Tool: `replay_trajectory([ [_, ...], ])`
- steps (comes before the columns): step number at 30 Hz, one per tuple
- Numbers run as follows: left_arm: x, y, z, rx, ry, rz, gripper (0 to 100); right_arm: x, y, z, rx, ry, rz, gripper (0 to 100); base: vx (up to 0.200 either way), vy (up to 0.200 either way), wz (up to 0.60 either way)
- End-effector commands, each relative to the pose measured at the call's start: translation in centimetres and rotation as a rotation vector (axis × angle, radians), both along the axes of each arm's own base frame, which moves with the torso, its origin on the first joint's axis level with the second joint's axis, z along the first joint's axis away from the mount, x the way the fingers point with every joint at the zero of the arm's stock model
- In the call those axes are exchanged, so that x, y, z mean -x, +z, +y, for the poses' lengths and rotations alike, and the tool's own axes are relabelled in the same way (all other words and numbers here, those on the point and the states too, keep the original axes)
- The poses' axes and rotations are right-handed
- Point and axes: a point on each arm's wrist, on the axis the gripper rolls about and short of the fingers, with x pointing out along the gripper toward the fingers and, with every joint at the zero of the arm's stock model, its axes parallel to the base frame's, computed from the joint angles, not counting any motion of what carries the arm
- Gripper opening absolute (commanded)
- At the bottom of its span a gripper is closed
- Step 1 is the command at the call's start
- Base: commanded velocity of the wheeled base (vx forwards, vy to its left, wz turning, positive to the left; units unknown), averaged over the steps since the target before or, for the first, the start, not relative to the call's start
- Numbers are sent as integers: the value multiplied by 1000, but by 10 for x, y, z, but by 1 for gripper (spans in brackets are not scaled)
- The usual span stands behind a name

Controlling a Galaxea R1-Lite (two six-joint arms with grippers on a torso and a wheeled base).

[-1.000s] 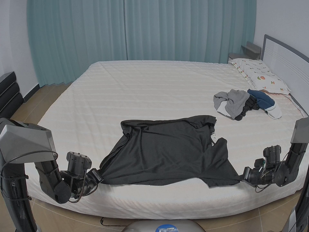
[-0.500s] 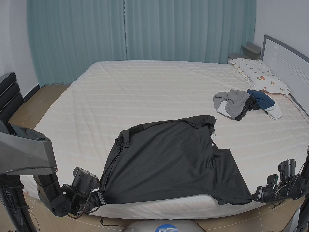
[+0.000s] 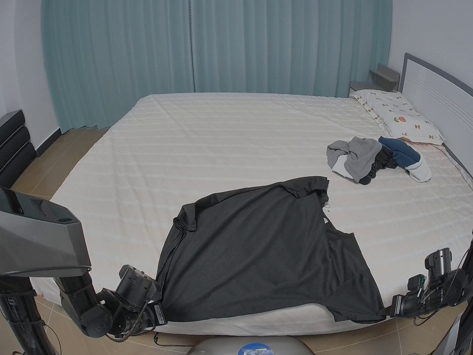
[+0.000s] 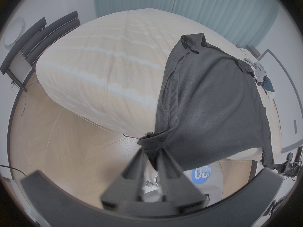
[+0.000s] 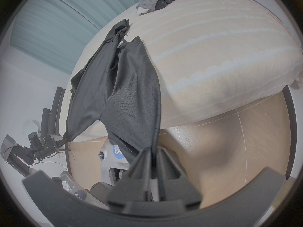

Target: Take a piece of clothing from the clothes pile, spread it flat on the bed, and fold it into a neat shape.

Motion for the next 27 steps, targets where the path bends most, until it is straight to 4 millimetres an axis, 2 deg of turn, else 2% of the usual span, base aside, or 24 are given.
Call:
replay_trajectory([
  [1, 0, 0, -1, 4, -3, -5, 100, 4, -6, 1, -8, 4, 39, 100, 0, 0, 0],
  [5, -2, 6, -3, 22, -2, -32, 100, -2, -2, 0, -14, -9, -5, 100, 0, 0, 0],
  [8, -4, 19, -4, 53, 0, -86, 100, -11, 5, -1, -21, -40, -76, 100, 0, 0, 0],
  [10, -4, 19, -4, 53, 0, -86, 100, -11, 5, -1, -21, -40, -76, 100, 0, 0, 0],
  [11, -4, 32, -4, 84, 0, -136, 100, -26, 14, -1, -60, -101, -142, 100, 0, 0, 0],
  [12, -4, 34, -4, 89, 2, -145, 100, -30, 17, 1, -72, -110, -157, 100, 0, 0, 0],
  [15, -7, 37, -3, 106, 11, -156, 100, -47, 27, 15, -146, -141, -192, 100, 0, 0, 0],
  [23, -15, 39, -8, 165, 75, -169, 100, -68, 35, 43, -265, -165, -195, 100, 0, 0, 0],
  [27, -16, 39, -9, 169, 72, -169, 100, -70, 32, 48, -292, -175, -182, 100, 0, -200, 0],
])
